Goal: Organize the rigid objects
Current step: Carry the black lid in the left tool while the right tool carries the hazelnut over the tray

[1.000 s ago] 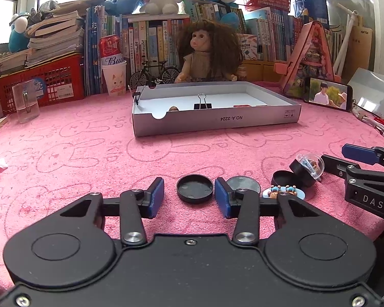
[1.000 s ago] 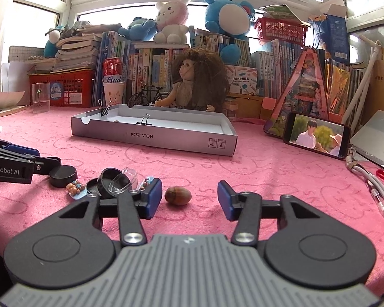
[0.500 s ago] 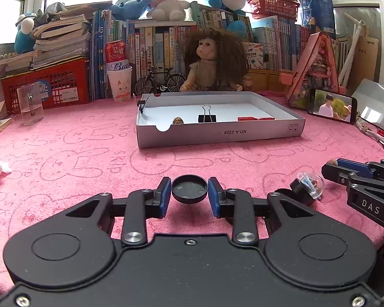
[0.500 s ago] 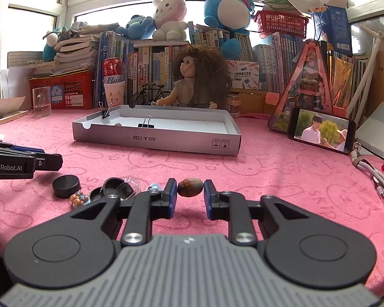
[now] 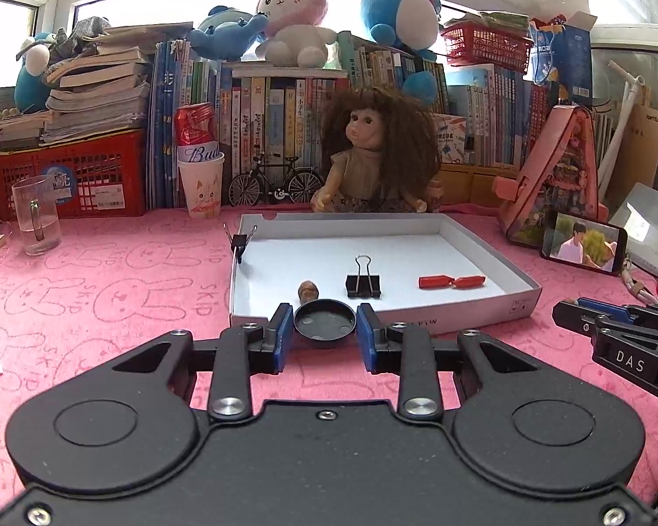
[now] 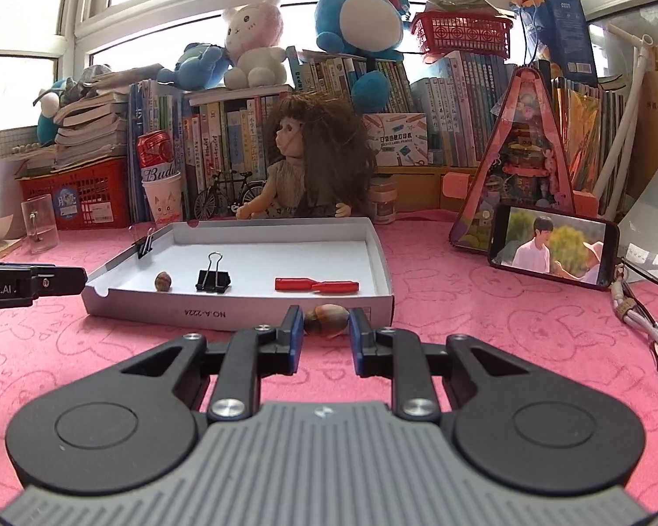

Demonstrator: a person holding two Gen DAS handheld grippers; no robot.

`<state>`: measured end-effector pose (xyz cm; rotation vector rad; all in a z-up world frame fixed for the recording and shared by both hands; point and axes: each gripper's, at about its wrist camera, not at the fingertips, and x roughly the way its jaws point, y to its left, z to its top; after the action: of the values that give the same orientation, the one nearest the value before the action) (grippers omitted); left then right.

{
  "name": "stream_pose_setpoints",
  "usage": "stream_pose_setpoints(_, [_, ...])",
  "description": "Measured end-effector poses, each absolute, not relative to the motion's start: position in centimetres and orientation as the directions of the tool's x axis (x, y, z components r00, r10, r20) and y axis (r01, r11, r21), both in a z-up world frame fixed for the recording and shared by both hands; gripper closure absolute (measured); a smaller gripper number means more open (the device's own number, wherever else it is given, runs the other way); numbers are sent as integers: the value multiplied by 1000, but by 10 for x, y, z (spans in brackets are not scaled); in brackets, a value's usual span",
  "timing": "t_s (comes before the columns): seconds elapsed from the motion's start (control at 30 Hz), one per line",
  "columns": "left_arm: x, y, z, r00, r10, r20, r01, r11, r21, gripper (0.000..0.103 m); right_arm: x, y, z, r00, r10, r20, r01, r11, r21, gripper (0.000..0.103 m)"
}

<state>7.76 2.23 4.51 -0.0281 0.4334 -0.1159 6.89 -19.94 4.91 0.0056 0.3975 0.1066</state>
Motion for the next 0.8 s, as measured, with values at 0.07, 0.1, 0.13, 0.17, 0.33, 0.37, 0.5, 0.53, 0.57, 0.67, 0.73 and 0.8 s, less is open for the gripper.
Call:
stream_pose_setpoints(0.07, [91,24,50,898,-118,-424,104,993,-56,74,82,-203,52,910,105,-402,-97,994,42,76])
stream_pose_setpoints(0.1, [98,25,52,898,-119,-424,104,993,-58,74,88,-205,53,906,106,-409,-94,994,48,76])
stream_pose_setpoints(0.13, [105,25,54,899,-116,-423,101,993,-58,74,94,-206,53,904,105,-414,-91,994,54,76])
stream_pose_setpoints(0.17, [112,26,55,897,-112,-427,96,994,-57,74,100,-207,54,902,104,-419,-88,994,59,76])
stream_pose_setpoints(0.33, [149,30,53,880,-106,-463,82,994,-72,74,127,-212,56,886,113,-450,-78,992,96,76])
stream_pose_setpoints(0.37, [156,30,52,874,-103,-474,80,994,-68,74,133,-213,56,880,117,-461,-78,992,103,76])
stream_pose_setpoints(0.5, [181,32,44,846,-93,-524,59,995,-81,74,154,-213,54,854,133,-504,-78,989,129,76])
stream_pose_setpoints(0.53, [186,33,42,836,-93,-540,54,995,-89,74,159,-212,53,849,133,-512,-78,989,128,76])
stream_pose_setpoints(0.57, [190,33,39,828,-92,-553,46,994,-96,74,164,-212,52,843,134,-521,-78,989,128,76])
stream_pose_setpoints(0.67, [199,34,31,809,-87,-581,37,994,-99,74,178,-209,50,824,141,-549,-83,988,130,76])
stream_pose_setpoints(0.73, [205,33,27,800,-82,-594,31,995,-96,74,188,-205,48,807,145,-572,-87,988,127,76])
stream_pose_setpoints(0.8, [209,31,23,793,-81,-604,28,995,-97,74,196,-203,45,793,144,-592,-88,988,123,76])
